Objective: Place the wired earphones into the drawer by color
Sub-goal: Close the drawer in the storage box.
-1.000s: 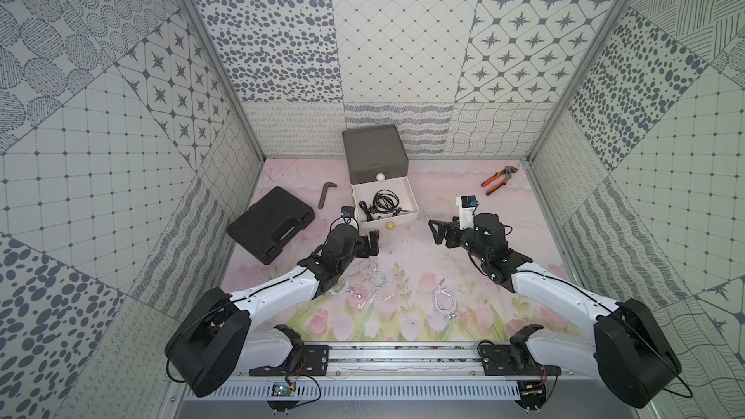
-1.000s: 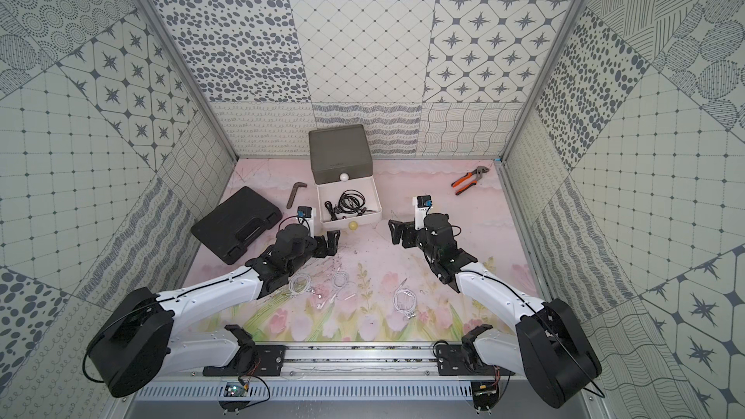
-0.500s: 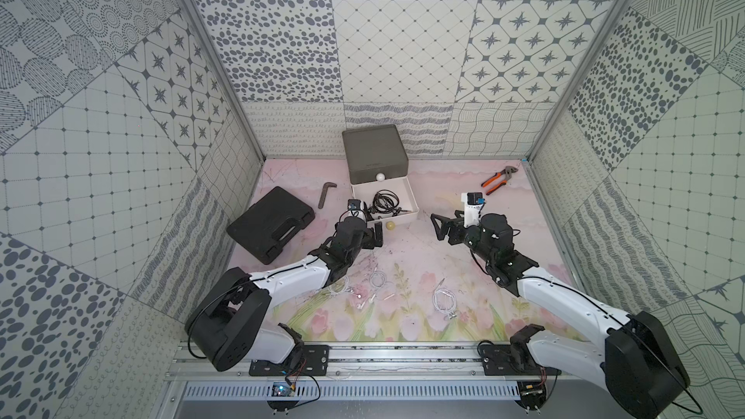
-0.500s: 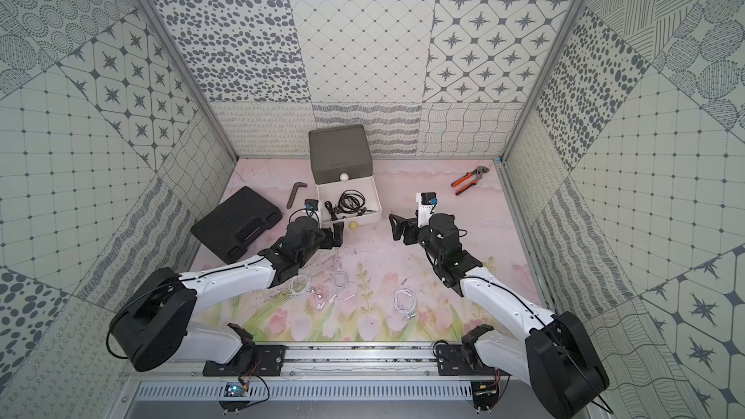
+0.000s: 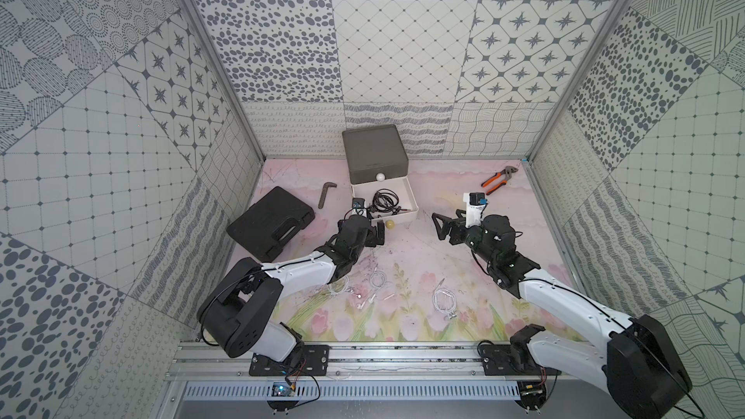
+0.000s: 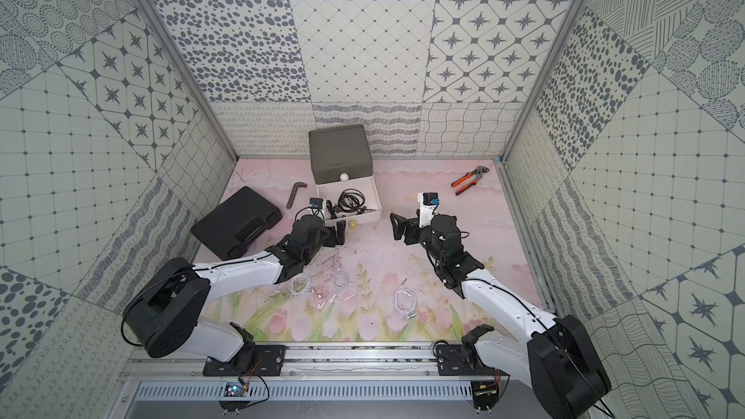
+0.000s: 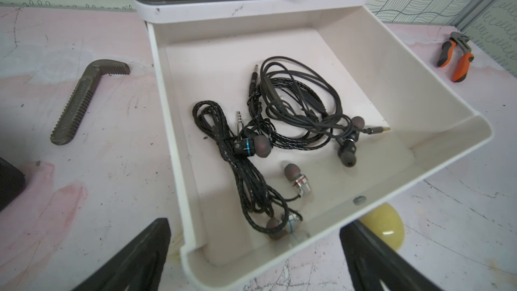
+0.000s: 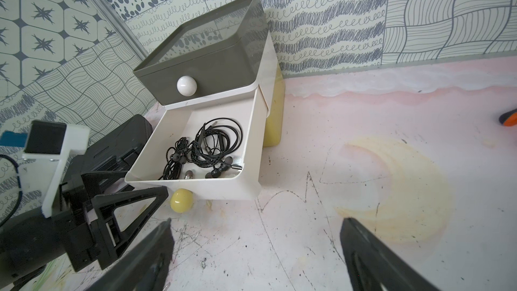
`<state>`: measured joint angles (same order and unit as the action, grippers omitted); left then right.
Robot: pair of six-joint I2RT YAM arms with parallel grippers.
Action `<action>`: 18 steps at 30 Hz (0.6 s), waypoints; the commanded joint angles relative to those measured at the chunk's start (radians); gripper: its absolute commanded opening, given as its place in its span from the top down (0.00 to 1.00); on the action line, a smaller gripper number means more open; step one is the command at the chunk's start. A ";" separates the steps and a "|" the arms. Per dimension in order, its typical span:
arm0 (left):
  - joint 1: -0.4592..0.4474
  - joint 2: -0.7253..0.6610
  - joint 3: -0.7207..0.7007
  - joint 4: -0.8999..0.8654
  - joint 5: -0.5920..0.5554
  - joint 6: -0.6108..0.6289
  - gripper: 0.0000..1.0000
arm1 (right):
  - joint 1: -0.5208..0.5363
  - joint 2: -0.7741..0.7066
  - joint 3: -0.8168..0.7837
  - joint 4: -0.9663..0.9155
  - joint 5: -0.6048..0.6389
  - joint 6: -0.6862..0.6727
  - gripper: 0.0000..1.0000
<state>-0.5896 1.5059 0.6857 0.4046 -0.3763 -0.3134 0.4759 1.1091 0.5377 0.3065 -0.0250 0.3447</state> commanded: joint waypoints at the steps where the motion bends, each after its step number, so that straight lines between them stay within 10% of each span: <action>1: 0.010 0.027 0.027 0.123 -0.073 0.033 0.01 | -0.004 -0.011 -0.014 0.051 -0.003 0.005 0.03; 18: 0.069 0.161 0.137 0.192 -0.037 0.053 0.01 | -0.004 -0.030 -0.012 0.049 -0.029 0.006 0.03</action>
<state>-0.5388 1.6394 0.7906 0.4892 -0.3958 -0.2840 0.4759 1.0996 0.5346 0.3111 -0.0437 0.3481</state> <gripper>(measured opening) 0.993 0.967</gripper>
